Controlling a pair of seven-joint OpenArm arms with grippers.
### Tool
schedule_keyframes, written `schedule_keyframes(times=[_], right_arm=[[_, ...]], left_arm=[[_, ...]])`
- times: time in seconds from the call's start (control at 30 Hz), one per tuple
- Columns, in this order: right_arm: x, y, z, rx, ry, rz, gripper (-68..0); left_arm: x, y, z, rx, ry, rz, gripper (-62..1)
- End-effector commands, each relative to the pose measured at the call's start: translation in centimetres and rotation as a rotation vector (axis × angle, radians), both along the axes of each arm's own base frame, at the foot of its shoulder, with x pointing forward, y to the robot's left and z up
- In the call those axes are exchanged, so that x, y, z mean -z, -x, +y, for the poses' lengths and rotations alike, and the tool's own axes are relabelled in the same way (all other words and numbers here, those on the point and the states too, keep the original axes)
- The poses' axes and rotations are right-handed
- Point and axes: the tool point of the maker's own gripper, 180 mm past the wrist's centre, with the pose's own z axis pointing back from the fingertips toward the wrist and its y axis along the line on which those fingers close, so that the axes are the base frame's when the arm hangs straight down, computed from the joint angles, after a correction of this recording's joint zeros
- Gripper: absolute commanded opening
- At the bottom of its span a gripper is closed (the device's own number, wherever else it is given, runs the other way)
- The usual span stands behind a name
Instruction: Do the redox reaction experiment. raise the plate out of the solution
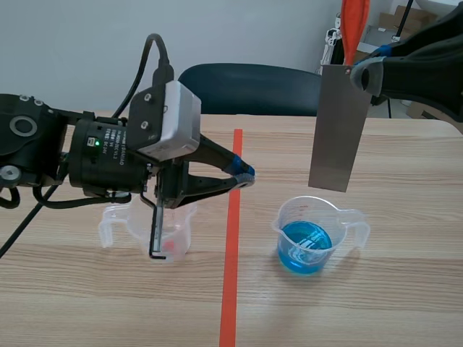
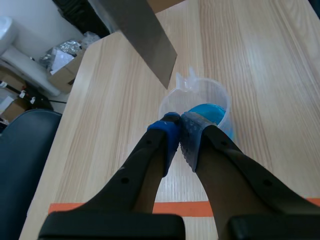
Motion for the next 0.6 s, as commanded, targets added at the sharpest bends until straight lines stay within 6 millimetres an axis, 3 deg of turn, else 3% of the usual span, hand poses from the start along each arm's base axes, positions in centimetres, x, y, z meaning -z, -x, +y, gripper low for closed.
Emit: schedule_keyframes(times=[0.0, 0.57], right_arm=[[-1.73, -0.35, -0.06, -0.002, -0.026, -0.038, -65.8], [-1.73, -0.35, -0.05, -0.002, -0.026, -0.038, -65.8]], left_arm=[[-0.74, -0.57, -0.13, -0.007, 0.026, 0.000, -57.3], [-0.46, -0.72, 0.03, -0.012, 0.021, 0.006, -57.3]])
